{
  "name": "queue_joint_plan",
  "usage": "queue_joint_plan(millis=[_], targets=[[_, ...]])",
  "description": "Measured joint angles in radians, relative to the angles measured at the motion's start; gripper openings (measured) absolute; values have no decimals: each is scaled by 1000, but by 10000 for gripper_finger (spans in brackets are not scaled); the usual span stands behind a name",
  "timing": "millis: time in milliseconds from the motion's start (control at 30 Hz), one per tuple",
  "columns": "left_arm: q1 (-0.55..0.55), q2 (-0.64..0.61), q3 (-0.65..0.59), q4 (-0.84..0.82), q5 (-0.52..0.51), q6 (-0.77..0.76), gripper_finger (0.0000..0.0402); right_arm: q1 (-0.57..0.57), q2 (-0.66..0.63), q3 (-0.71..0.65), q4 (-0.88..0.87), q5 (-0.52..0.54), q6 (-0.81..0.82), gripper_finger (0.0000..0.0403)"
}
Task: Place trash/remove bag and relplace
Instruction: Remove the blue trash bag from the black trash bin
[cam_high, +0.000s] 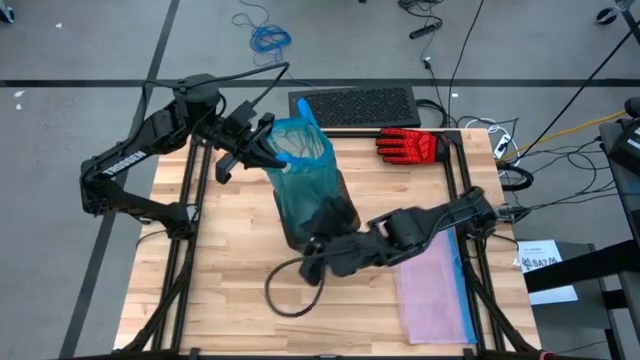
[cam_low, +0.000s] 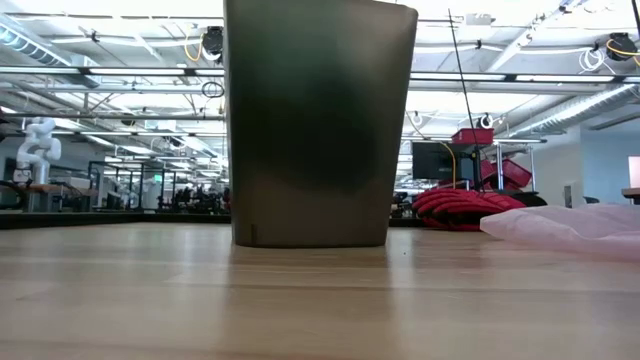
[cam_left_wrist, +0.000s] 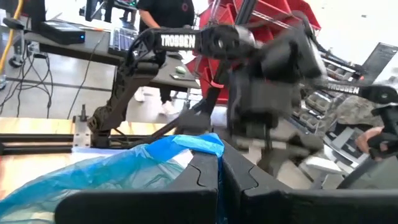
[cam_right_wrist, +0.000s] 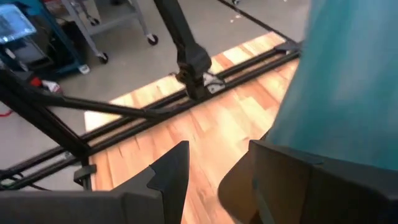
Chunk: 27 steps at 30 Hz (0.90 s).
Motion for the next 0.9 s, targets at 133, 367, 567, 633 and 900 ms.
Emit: queue_joint_plan(millis=[133,367,567,633,900], targets=[[0,0,0,-1,16,0,0,-7,62,-2,71,-16,-36,160],[24,0,0,-1,63,-25,0,-69,67,-2,137,-220,-110,129],[28,0,0,1,79,-25,0,-79,-8,0,-6,-221,-119,90],[29,0,0,3,80,-25,0,-80,-25,0,-100,-221,-80,82],[28,0,0,5,80,-25,0,-80,-99,-1,-326,-332,-22,66]])
